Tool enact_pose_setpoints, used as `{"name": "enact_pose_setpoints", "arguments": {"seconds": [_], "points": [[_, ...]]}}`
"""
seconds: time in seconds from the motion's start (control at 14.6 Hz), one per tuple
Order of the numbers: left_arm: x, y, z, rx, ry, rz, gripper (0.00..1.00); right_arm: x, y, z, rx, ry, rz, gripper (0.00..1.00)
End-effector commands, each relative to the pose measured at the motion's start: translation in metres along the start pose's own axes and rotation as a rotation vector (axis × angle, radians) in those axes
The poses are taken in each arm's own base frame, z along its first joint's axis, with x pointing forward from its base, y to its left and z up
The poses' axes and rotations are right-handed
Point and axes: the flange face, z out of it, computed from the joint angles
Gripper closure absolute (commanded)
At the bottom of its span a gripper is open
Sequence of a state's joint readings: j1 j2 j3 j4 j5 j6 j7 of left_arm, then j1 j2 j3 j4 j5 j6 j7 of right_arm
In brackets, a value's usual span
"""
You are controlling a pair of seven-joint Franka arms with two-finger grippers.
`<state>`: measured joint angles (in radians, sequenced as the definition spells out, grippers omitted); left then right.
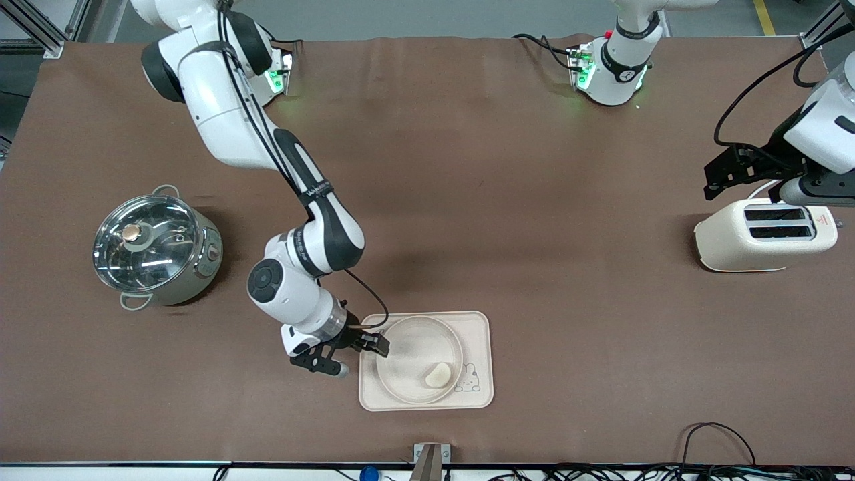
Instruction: Place bun in plate and plate on tray
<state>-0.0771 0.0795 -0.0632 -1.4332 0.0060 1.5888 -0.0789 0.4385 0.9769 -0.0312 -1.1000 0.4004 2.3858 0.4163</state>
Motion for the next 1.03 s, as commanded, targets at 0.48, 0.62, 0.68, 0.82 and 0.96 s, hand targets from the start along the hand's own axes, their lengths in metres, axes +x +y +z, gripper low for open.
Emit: {"name": "enact_pose_setpoints", "arguments": {"seconds": [0.48, 0.62, 0.68, 0.82, 0.96], "points": [[0.001, -0.007, -0.005, 0.0, 0.027, 0.002, 0.0, -0.013, 0.065, -0.27, -0.236, -0.276, -0.16, 0.0], [0.001, -0.008, -0.004, 0.003, 0.025, 0.002, 0.0, -0.018, 0.085, -0.326, -0.267, -0.281, -0.14, 0.0], [0.001, -0.008, -0.004, 0.003, 0.025, 0.002, 0.0, -0.023, 0.096, -0.357, -0.275, -0.263, -0.128, 0.0], [0.001, -0.007, -0.004, 0.001, 0.027, 0.002, 0.0, -0.044, 0.12, -0.419, -0.318, -0.229, -0.113, 0.0], [0.001, -0.007, -0.004, 0.003, 0.027, 0.003, 0.0, -0.058, 0.14, -0.468, -0.372, -0.214, -0.095, 0.0]]}}
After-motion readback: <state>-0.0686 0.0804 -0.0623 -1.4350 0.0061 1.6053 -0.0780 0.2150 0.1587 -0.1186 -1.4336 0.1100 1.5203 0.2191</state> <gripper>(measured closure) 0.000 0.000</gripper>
